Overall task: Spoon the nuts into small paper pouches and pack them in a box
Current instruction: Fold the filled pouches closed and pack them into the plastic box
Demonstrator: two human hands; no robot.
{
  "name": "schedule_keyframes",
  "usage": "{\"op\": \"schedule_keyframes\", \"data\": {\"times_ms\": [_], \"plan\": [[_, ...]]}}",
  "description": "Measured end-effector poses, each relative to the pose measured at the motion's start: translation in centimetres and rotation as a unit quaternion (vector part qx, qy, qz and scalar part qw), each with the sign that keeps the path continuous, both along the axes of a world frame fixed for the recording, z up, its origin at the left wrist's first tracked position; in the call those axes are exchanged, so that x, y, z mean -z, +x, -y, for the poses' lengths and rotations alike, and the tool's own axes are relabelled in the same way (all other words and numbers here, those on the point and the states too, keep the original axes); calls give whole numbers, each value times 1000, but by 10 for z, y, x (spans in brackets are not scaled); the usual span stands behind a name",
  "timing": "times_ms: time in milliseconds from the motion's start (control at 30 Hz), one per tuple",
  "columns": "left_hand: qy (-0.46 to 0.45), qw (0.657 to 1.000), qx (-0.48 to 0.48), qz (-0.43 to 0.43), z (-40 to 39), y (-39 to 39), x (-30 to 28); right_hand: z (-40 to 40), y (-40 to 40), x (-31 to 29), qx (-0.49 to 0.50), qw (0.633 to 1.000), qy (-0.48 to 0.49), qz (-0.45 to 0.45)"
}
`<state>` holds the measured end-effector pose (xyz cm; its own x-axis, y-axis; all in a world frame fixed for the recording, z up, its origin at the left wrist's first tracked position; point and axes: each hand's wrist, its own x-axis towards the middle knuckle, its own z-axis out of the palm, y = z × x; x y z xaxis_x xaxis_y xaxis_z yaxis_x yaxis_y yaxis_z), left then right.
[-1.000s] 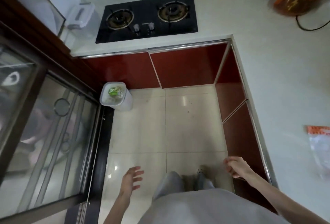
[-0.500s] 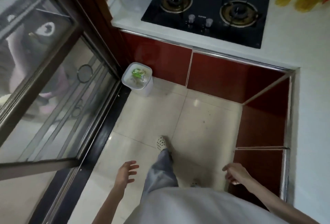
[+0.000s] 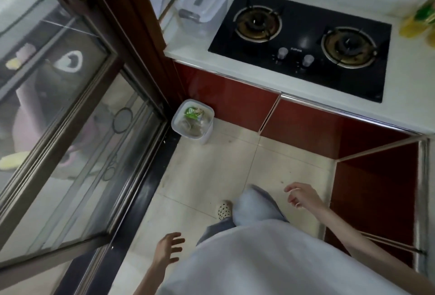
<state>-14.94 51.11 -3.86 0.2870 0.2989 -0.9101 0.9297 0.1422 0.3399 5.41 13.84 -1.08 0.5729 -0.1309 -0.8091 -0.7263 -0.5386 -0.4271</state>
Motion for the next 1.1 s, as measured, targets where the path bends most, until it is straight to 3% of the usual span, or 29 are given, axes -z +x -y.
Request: {"op": "schedule_keyframes", "data": {"times_ms": [300,467,633,867,967,1100], "plan": [[22,999,43,24,-60,151,7,-5,41,40,53,994,-43,-87],[28,1000,-4,13,-91,264,4,-15,103,35,73,992,-32,-102],[47,997,-60,33,-110,343,1,-32,189,26,13,996,-32,-80],[-3,993,-118,14,-114,366,10,-87,319,0,-75,997,-15,-15],[-10,994,-106,17,-122,408,12,-120,371,-13,-102,994,9,24],[-11,994,-64,85,-123,490,-6,-169,436,-33,-93,992,50,62]]}}
